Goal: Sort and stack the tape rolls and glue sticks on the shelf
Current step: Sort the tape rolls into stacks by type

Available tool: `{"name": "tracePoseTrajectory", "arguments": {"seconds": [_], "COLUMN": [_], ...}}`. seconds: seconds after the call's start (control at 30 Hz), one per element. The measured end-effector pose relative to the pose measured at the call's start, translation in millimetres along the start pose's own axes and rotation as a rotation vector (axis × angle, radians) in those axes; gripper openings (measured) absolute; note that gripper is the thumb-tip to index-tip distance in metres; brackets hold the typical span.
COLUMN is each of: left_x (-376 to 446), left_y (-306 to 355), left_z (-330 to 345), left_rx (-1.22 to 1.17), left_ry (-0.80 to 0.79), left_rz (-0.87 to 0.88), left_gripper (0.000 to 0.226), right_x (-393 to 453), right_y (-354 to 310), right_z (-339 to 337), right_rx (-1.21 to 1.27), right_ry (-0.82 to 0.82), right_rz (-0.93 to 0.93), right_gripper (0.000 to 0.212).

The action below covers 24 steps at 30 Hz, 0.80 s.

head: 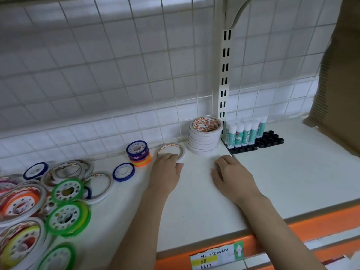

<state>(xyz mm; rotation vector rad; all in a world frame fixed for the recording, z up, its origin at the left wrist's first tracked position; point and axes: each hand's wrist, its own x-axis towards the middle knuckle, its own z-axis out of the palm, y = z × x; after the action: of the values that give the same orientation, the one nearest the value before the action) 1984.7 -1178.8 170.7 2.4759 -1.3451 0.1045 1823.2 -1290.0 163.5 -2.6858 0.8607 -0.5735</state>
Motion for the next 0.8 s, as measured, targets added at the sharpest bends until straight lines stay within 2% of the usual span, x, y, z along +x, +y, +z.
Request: {"name": "tracePoseTrajectory", "arguments": {"seconds": [0.27,0.43,0.67,0.8], "left_x": [-13,-33,-86,-115], "left_y": [-2,-20,-81,-114], "left_z": [-16,-35,-61,-88], "left_rx": [0.042,-0.01,0.073,0.061], "left_ry": [-0.018,0.019,0.095,0.213], "left_rz": [0.034,-0.019,-0.114,-0.171], "left_gripper": [0.043,0.04,0.029,0.027], "right_x": [4,12,19,33], "right_y": [-14,-42,-109,-159], "right_z": [-4,-1,27,47], "right_rx": [0.004,0.031,0.011,-0.001], "right_ry": [-0.052,-0.096,-0.184,-0.239], "right_rz": [-0.041,-0.079,-0.291,-0.449], "right_gripper": [0.029,0.032,0.036,0.037]}}
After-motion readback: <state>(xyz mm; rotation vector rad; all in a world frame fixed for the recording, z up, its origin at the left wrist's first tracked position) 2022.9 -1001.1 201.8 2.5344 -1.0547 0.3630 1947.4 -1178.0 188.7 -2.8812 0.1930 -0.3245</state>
